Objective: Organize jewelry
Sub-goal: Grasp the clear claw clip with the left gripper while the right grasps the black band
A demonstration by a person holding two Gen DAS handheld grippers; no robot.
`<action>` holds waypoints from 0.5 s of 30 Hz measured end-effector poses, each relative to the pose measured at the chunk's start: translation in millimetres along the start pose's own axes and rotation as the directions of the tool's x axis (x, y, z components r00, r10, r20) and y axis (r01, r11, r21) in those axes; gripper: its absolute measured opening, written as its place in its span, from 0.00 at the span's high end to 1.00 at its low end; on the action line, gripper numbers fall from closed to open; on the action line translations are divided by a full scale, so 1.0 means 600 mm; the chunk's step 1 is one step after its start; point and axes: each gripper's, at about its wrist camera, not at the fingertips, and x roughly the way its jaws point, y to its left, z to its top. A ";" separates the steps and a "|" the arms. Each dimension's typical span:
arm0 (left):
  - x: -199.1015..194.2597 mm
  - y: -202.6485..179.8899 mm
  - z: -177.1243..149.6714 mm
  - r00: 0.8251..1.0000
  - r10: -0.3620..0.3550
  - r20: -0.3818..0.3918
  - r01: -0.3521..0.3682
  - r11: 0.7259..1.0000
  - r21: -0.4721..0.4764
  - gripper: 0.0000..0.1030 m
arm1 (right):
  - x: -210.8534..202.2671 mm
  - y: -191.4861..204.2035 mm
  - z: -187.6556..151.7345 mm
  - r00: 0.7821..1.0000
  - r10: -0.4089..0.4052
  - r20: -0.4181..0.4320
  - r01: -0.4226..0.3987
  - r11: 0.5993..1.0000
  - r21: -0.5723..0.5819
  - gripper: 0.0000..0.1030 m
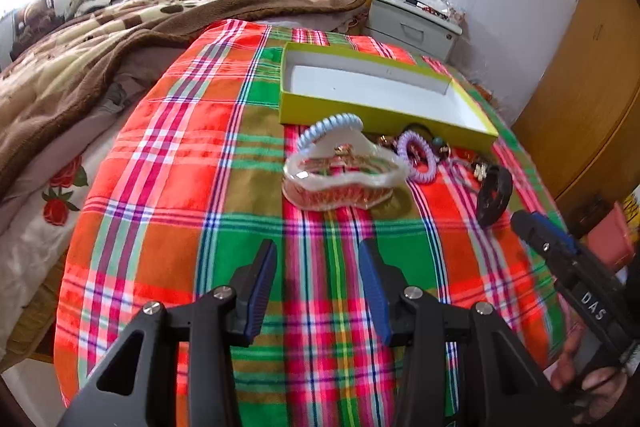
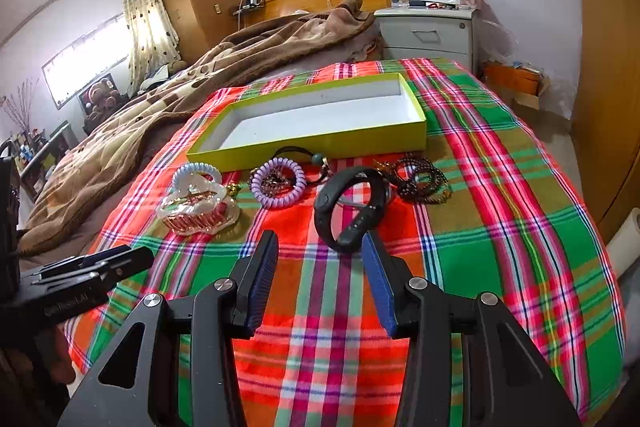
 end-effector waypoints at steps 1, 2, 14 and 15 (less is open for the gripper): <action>-0.001 0.004 0.006 1.000 0.001 0.002 -0.001 1.000 0.006 0.57 | 0.003 -0.001 0.004 1.000 0.002 -0.002 -0.002 1.000 0.000 0.57; 0.000 0.006 0.012 1.000 0.000 -0.001 0.000 1.000 0.015 0.57 | 0.007 -0.001 0.007 1.000 0.002 -0.006 -0.002 1.000 0.001 0.57; 0.040 0.041 0.074 0.983 -0.175 -0.060 0.168 0.980 -0.107 0.54 | 0.063 -0.025 0.048 0.998 0.042 -0.043 -0.039 0.997 0.060 0.57; 0.045 0.042 0.079 0.984 -0.169 -0.061 0.162 0.981 -0.107 0.54 | 0.066 -0.026 0.049 0.998 0.045 -0.043 -0.043 0.997 0.063 0.57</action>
